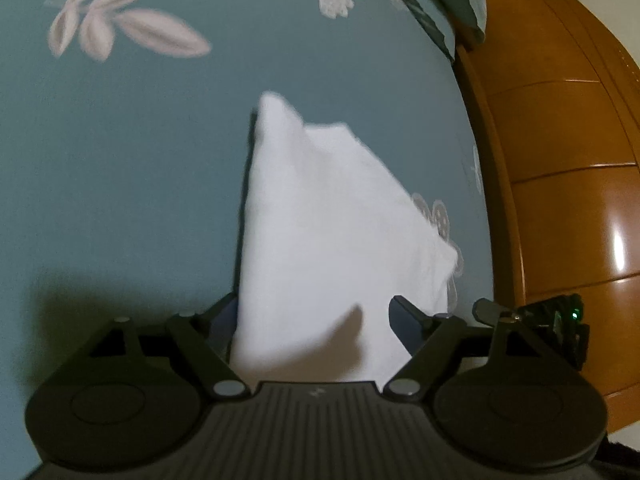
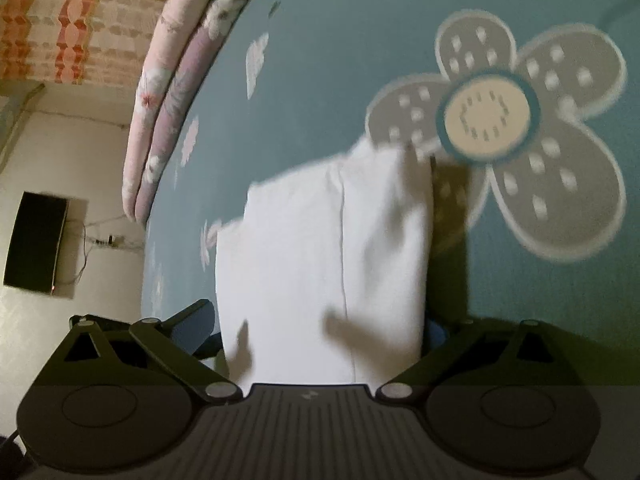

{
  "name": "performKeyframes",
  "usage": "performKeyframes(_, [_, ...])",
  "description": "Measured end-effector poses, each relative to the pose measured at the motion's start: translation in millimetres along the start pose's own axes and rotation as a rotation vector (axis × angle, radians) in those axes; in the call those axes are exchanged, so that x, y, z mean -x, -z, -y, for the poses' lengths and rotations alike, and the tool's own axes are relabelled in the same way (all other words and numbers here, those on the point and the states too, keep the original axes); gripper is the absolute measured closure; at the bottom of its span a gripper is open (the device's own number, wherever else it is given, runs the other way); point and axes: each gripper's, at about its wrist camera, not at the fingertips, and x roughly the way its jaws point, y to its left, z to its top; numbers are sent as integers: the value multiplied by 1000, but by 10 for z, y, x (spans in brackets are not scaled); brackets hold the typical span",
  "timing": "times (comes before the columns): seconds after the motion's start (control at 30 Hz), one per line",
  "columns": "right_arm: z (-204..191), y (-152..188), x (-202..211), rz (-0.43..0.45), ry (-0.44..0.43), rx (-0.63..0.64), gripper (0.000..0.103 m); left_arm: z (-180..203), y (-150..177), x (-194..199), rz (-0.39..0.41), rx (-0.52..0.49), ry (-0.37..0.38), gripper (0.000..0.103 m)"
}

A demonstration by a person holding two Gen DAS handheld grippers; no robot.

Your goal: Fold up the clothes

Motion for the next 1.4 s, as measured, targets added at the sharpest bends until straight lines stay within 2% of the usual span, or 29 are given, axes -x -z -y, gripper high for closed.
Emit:
performKeyframes(0.17, [37, 176, 64, -52, -30, -1, 1, -109, 118, 18, -19, 46, 40, 23])
performKeyframes(0.27, [84, 127, 47, -28, -62, -39, 0, -80, -14, -55, -9, 33, 56, 24])
performKeyframes(0.37, [53, -74, -30, 6, -63, -15, 0, -8, -203, -143, 21, 12, 61, 24])
performKeyframes(0.47, [16, -203, -121, -6, -67, -9, 0, 12, -279, -217, 22, 27, 74, 22])
performKeyframes(0.57, [30, -240, -126, -28, -77, -24, 0, -25, -166, -167, -1, 28, 92, 23])
performKeyframes(0.73, [112, 9, 45, -74, -85, -8, 0, -135, 48, -116, -27, 87, 132, 23])
performKeyframes(0.87, [101, -58, 8, -65, -78, -2, 0, -43, -73, -190, -53, 18, 112, 23])
performKeyframes(1.07, [26, -174, -52, -36, -57, 5, 0, 64, -45, -159, -6, -36, 61, 25])
performKeyframes(1.13, [44, -137, -36, -16, -46, 3, 5, 70, -4, -135, 4, -51, 41, 33])
performKeyframes(1.23, [141, -128, 40, 1, -6, -9, 26, 93, -12, -117, 1, -76, 1, 43])
performKeyframes(1.3, [200, -131, 79, 6, 32, -23, 45, 123, -30, -118, -9, -110, -27, 51])
performKeyframes(1.33, [213, -127, 92, 5, 60, -17, 51, 151, -21, -119, -11, -138, -48, 54])
performKeyframes(1.4, [239, -118, 119, 4, 116, -5, 85, 198, -3, -120, -14, -187, -85, 59])
